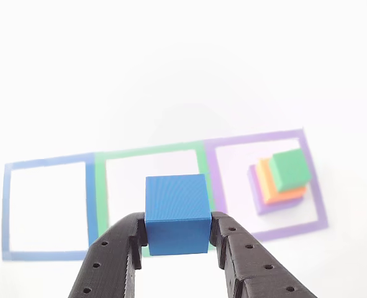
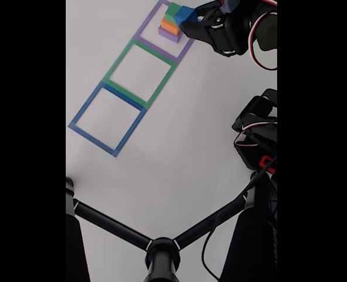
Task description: Tower of hanoi
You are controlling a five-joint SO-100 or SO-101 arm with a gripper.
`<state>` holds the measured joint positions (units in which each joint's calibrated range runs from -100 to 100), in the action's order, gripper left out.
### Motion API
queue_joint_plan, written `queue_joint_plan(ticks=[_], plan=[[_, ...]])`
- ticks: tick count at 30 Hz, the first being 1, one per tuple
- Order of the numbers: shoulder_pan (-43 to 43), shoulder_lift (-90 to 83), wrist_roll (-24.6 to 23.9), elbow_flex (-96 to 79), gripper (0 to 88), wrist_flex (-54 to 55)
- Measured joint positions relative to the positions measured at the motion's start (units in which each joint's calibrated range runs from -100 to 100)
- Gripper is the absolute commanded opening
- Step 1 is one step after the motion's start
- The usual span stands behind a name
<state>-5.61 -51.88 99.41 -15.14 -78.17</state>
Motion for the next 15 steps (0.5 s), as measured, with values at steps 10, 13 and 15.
queue_joint_plan(ticks=[10, 13, 15], plan=[[5.65, 7.01, 0.0, -27.07, 5.8, 30.1], [6.06, 7.18, 0.0, -36.55, 5.8, 41.57], [5.81, 7.6, 0.0, -42.82, 5.7, 49.36]])
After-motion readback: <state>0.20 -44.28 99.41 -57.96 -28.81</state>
